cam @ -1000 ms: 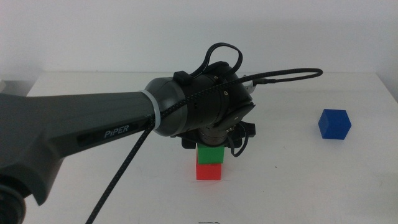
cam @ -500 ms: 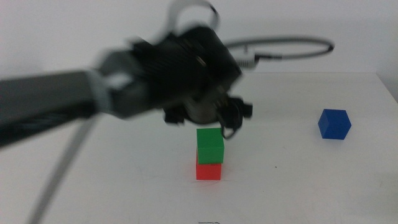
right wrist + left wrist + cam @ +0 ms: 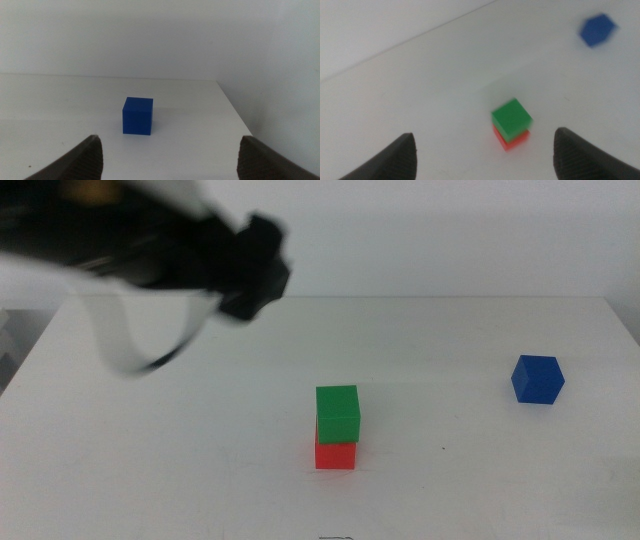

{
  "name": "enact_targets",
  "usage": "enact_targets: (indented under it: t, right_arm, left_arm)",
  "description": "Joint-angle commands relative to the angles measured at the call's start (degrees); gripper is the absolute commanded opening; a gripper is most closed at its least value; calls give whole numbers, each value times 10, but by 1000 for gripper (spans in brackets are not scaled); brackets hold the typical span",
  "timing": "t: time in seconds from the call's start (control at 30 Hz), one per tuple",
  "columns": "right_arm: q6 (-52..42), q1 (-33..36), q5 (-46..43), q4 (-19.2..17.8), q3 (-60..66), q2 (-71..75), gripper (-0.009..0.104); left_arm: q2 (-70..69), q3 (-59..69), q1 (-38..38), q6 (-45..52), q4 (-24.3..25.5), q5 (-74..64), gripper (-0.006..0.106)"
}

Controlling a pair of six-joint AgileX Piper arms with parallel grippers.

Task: Stack red cubes first, then green, then blue cubes in a specific spot.

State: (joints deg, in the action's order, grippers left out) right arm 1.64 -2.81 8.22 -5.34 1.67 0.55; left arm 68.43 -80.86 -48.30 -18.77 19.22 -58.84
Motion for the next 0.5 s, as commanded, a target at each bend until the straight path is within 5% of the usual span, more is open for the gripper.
enact_targets:
  t: [0.0, 0.1, 0.47]
  right_arm:
    - [-5, -3, -45, -5, -10, 13, 91]
    - [-5, -3, -45, -5, -10, 13, 91]
    - [-5, -3, -45, -5, -10, 13, 91]
  left_arm:
    - [-82, 27, -1, 83, -49, 60, 94]
    - [-160, 78, -1, 142, -100, 86, 94]
    - [-235, 131, -1, 128, -108, 91, 94]
